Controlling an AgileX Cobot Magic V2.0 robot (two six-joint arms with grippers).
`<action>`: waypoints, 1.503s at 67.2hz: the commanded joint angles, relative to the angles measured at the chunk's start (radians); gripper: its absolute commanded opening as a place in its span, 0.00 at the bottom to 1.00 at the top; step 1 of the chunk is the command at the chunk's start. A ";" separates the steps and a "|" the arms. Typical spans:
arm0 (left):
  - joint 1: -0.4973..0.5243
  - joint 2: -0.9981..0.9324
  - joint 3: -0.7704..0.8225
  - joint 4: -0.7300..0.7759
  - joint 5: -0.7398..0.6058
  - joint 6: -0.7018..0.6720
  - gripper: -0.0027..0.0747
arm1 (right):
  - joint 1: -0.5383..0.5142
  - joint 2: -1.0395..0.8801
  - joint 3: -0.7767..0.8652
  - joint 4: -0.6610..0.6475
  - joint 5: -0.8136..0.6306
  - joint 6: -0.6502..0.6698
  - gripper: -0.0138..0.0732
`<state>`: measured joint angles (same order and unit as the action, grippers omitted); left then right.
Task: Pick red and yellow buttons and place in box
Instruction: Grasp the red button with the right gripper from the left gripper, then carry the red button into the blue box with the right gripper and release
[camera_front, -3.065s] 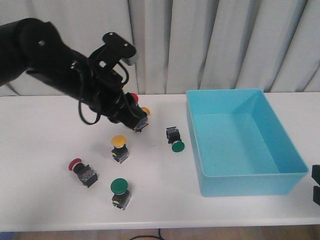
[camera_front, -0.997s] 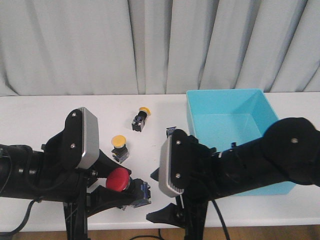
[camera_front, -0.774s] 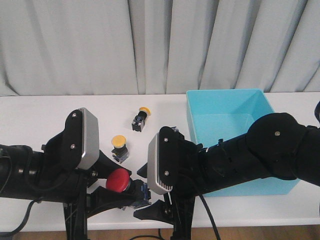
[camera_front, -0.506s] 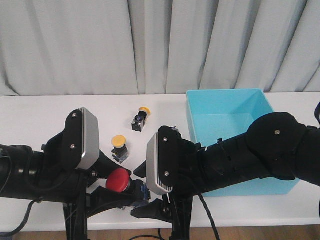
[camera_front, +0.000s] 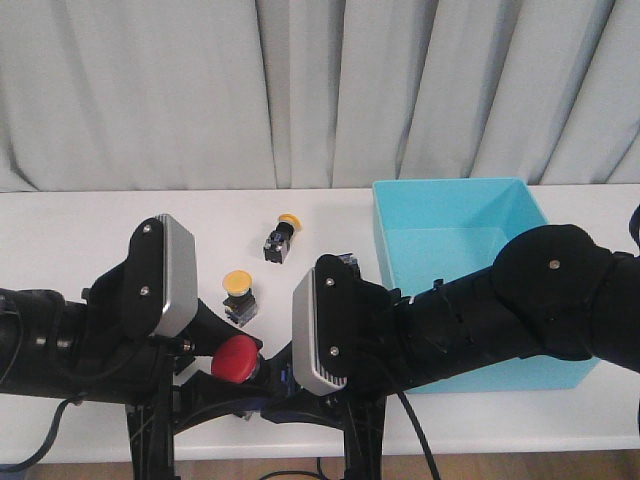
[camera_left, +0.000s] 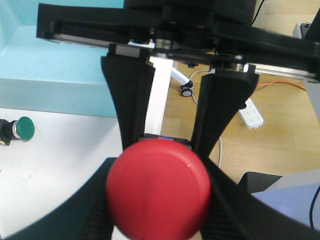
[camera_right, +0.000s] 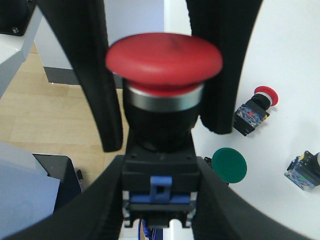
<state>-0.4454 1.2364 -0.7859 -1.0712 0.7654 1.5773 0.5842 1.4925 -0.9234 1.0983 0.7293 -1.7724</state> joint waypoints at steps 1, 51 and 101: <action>-0.004 -0.019 -0.027 -0.064 0.002 0.003 0.40 | -0.001 -0.027 -0.030 0.043 0.018 -0.010 0.41; -0.004 -0.016 -0.026 0.260 -0.053 -0.204 0.82 | -0.004 -0.027 -0.030 -0.414 -0.081 0.495 0.42; -0.004 -0.016 -0.026 0.468 -0.071 -0.480 0.77 | -0.530 0.135 -0.266 -1.032 0.118 1.725 0.42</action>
<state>-0.4454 1.2375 -0.7859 -0.5739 0.7189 1.1095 0.0844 1.6114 -1.1445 0.0533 0.8331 -0.0568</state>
